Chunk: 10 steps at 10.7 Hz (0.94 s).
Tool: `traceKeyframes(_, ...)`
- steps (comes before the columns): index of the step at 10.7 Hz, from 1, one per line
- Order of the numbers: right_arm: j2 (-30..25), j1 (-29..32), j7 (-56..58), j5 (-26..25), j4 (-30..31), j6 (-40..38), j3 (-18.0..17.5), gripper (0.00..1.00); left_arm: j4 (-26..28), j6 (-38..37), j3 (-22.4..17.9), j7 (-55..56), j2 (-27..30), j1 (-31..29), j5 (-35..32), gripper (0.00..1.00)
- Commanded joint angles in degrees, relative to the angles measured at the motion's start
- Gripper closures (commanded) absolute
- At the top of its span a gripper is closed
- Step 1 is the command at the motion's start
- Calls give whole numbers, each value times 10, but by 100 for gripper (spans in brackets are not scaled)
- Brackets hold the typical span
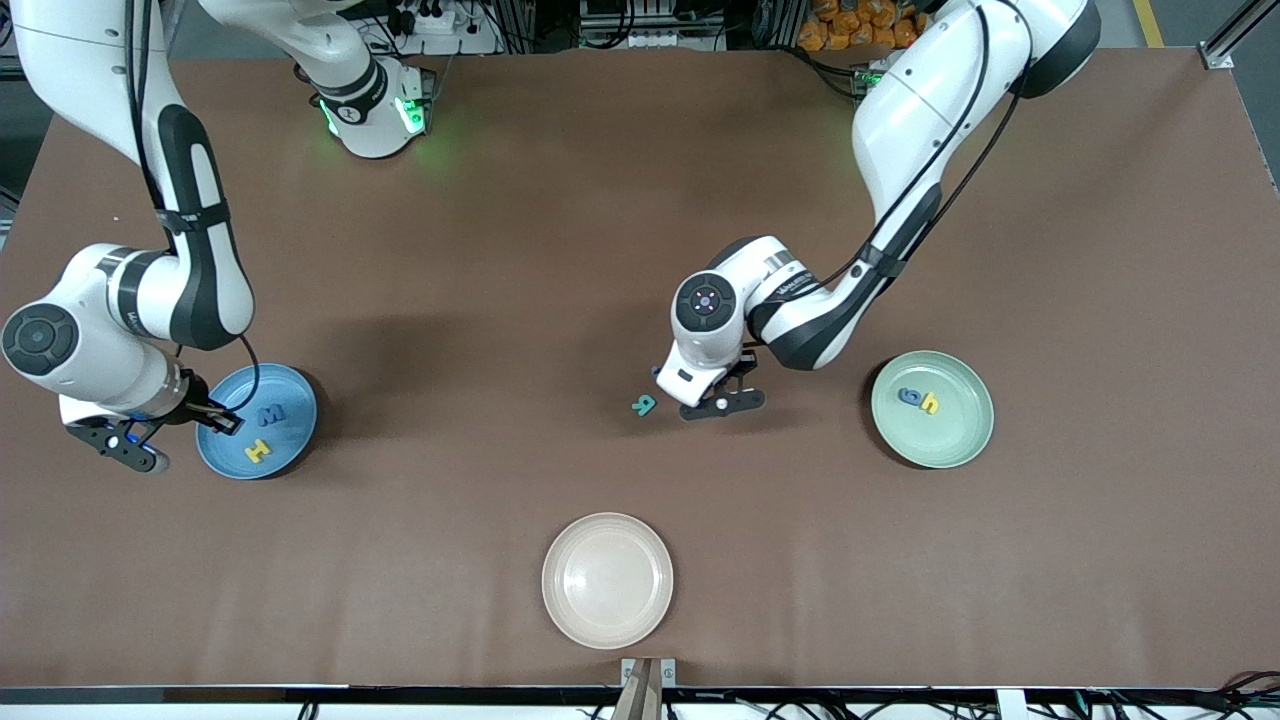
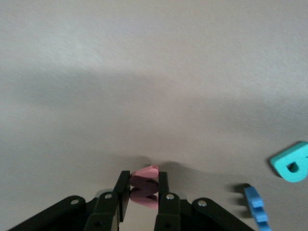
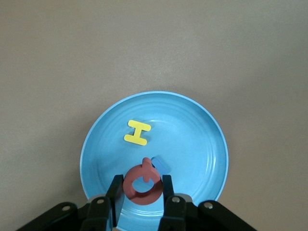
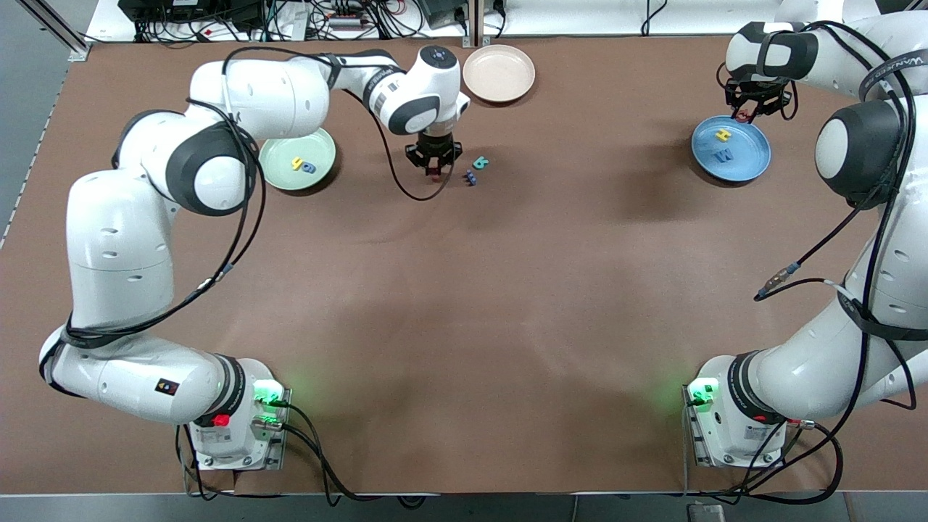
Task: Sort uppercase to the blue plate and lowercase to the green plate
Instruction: 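Release the a onto the blue plate while the left gripper carries the w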
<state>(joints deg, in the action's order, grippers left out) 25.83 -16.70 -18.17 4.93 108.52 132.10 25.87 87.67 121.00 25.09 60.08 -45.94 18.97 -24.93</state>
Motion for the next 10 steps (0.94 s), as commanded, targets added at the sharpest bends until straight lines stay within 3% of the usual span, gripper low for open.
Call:
traceKeyframes(1, -15, -7, -17, -1, 13, 3, 0, 100, 25, -35, 5, -60, 38, -35, 1, 100)
traceKeyframes(4, -17, -3, -18, -1, 30, -6, -1, 100, 103, -36, 13, -168, 109, -106, 3, 100)
traceKeyframes(5, -17, -4, -19, -1, 34, -16, -1, 94, 133, -35, 14, -215, 137, -140, 3, 100)
traceKeyframes(6, -15, -5, -19, -1, 32, -28, -1, 32, 160, -31, 24, -259, 159, -176, 3, 100)
traceKeyframes(7, -15, -5, -18, -1, 31, -30, -2, 0, 183, -27, 45, -295, 172, -226, 3, 100)
traceKeyframes(10, -14, -9, -18, 1, 28, -31, -4, 0, 237, 14, 124, -413, 190, -399, -1, 100)
